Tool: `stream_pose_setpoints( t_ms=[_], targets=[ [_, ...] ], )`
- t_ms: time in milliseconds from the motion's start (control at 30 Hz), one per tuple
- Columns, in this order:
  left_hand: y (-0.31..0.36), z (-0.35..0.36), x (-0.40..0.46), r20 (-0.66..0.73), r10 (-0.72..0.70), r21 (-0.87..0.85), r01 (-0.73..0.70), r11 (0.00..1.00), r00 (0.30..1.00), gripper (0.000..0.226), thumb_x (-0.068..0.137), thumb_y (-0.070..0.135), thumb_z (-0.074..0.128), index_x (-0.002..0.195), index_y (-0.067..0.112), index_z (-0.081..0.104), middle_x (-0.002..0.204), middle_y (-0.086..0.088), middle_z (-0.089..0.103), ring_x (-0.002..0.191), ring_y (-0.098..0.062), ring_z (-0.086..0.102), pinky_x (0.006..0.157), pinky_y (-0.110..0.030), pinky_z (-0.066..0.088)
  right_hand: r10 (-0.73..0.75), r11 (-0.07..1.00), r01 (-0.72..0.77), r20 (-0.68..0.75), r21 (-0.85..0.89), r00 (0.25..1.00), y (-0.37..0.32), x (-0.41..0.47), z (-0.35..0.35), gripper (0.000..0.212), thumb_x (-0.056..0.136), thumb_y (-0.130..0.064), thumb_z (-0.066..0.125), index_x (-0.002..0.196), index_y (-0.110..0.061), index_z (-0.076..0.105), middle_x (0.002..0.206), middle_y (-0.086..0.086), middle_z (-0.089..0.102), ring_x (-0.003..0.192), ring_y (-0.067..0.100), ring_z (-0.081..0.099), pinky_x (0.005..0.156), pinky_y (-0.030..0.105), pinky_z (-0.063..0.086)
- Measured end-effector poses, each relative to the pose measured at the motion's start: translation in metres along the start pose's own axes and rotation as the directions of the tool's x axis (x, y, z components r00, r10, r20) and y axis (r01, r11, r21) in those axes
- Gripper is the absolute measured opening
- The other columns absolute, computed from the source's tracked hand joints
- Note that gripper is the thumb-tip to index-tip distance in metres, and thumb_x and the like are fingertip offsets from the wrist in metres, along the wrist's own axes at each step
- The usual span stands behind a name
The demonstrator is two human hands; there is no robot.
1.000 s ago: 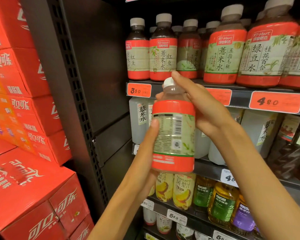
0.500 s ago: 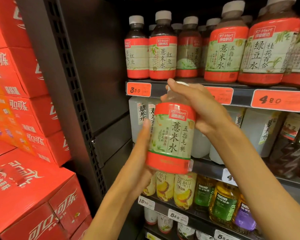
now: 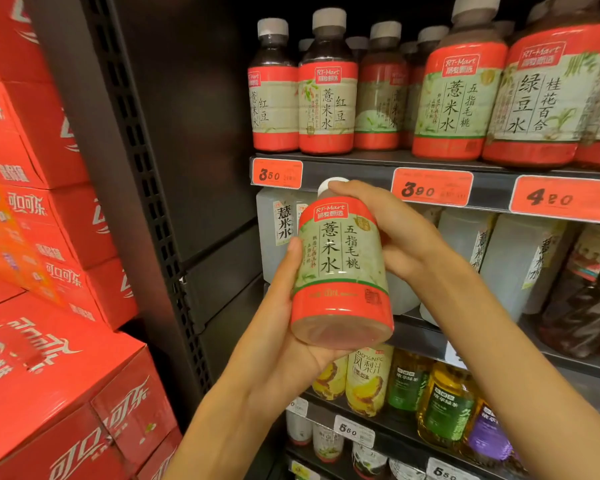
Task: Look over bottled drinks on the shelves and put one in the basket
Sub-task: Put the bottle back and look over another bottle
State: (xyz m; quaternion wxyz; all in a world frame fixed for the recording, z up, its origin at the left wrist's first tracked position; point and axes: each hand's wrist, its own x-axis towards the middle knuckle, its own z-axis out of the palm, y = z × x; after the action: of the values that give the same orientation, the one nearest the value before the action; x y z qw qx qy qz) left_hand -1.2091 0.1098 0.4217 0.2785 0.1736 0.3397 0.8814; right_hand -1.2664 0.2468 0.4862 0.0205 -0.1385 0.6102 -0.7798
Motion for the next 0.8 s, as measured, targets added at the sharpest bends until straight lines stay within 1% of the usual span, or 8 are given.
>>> stream_pose_setpoints(
  t_ms=[167, 267, 400, 467, 533, 600, 667, 800],
  targets=[
    [-0.005, -0.006, 0.001, -0.044, -0.001, 0.021, 0.002, 1.000, 0.999, 0.070, 0.081, 0.055, 0.061, 0.135, 0.012, 0.054, 0.132, -0.023, 0.058, 0.126, -0.041, 0.050, 0.092, -0.048, 0.053, -0.053, 0.998, 0.055, -0.049, 0.035, 0.997, 0.001, 0.006, 0.000, 0.016, 0.095, -0.019, 0.056, 0.080, -0.013, 0.059, 0.057, -0.006, 0.062, 0.051, 0.006, 0.059, 0.050, 0.018, 0.048],
    [-0.004, -0.010, -0.001, -0.028, -0.016, 0.066, 0.018, 0.998, 0.999, 0.077, 0.066, 0.051, 0.076, 0.130, 0.011, 0.059, 0.128, -0.025, 0.059, 0.113, -0.041, 0.060, 0.087, -0.047, 0.055, -0.075, 0.997, 0.075, -0.061, 0.002, 0.995, -0.002, 0.008, 0.000, 0.015, 0.093, -0.020, 0.059, 0.081, -0.013, 0.062, 0.060, -0.006, 0.066, 0.055, 0.005, 0.063, 0.052, 0.018, 0.051],
    [0.000, -0.009, -0.003, 0.020, -0.023, 0.028, 0.022, 0.999, 1.000, 0.095, 0.052, 0.047, 0.090, 0.131, 0.008, 0.057, 0.127, -0.027, 0.059, 0.108, -0.042, 0.062, 0.085, -0.050, 0.055, -0.060, 0.998, 0.060, -0.004, -0.004, 0.998, -0.004, 0.011, 0.000, 0.011, 0.089, -0.024, 0.062, 0.085, -0.014, 0.063, 0.062, -0.008, 0.066, 0.056, 0.005, 0.062, 0.053, 0.017, 0.050],
    [0.002, -0.006, -0.005, 0.073, -0.055, -0.021, 0.057, 0.998, 0.996, 0.091, 0.057, 0.047, 0.088, 0.128, -0.001, 0.058, 0.119, -0.031, 0.061, 0.099, -0.042, 0.066, 0.082, -0.049, 0.057, -0.002, 0.993, -0.006, 0.073, 0.115, 0.997, -0.002, 0.012, -0.001, 0.017, 0.083, -0.028, 0.064, 0.093, -0.015, 0.059, 0.068, -0.003, 0.062, 0.062, 0.010, 0.061, 0.060, 0.020, 0.053],
    [0.003, -0.004, -0.008, 0.139, -0.094, -0.101, 0.109, 0.989, 0.986, 0.085, 0.063, 0.046, 0.084, 0.121, -0.010, 0.060, 0.112, -0.032, 0.062, 0.097, -0.040, 0.066, 0.082, -0.047, 0.057, 0.060, 0.970, -0.095, 0.157, 0.224, 0.986, 0.002, 0.013, -0.002, 0.024, 0.078, -0.031, 0.064, 0.094, -0.015, 0.059, 0.081, 0.007, 0.060, 0.081, 0.023, 0.060, 0.077, 0.030, 0.053],
    [0.003, -0.005, -0.008, 0.166, -0.123, -0.185, 0.153, 0.971, 0.978, 0.084, 0.066, 0.049, 0.079, 0.119, -0.013, 0.059, 0.112, -0.032, 0.061, 0.098, -0.040, 0.066, 0.082, -0.048, 0.058, 0.081, 0.960, -0.125, 0.178, 0.250, 0.981, 0.007, 0.015, -0.004, 0.022, 0.076, -0.031, 0.063, 0.091, -0.014, 0.061, 0.089, 0.014, 0.060, 0.091, 0.029, 0.057, 0.085, 0.035, 0.050],
    [0.002, -0.006, -0.007, 0.139, -0.135, -0.178, 0.159, 0.971, 0.981, 0.085, 0.069, 0.054, 0.072, 0.121, -0.013, 0.059, 0.113, -0.033, 0.061, 0.099, -0.041, 0.066, 0.083, -0.048, 0.057, 0.102, 0.958, -0.135, 0.140, 0.253, 0.985, 0.008, 0.017, -0.003, 0.020, 0.076, -0.030, 0.064, 0.087, -0.014, 0.061, 0.094, 0.017, 0.058, 0.089, 0.028, 0.058, 0.081, 0.034, 0.051],
    [-0.003, -0.015, 0.001, -0.003, -0.072, 0.043, 0.072, 0.996, 0.997, 0.080, 0.077, 0.059, 0.060, 0.133, 0.002, 0.053, 0.122, -0.029, 0.062, 0.106, -0.038, 0.065, 0.086, -0.047, 0.056, 0.064, 0.977, -0.070, 0.036, 0.202, 0.997, 0.004, 0.018, -0.005, 0.017, 0.078, -0.028, 0.064, 0.088, -0.014, 0.061, 0.091, 0.012, 0.058, 0.084, 0.027, 0.059, 0.072, 0.031, 0.052]
  ],
)
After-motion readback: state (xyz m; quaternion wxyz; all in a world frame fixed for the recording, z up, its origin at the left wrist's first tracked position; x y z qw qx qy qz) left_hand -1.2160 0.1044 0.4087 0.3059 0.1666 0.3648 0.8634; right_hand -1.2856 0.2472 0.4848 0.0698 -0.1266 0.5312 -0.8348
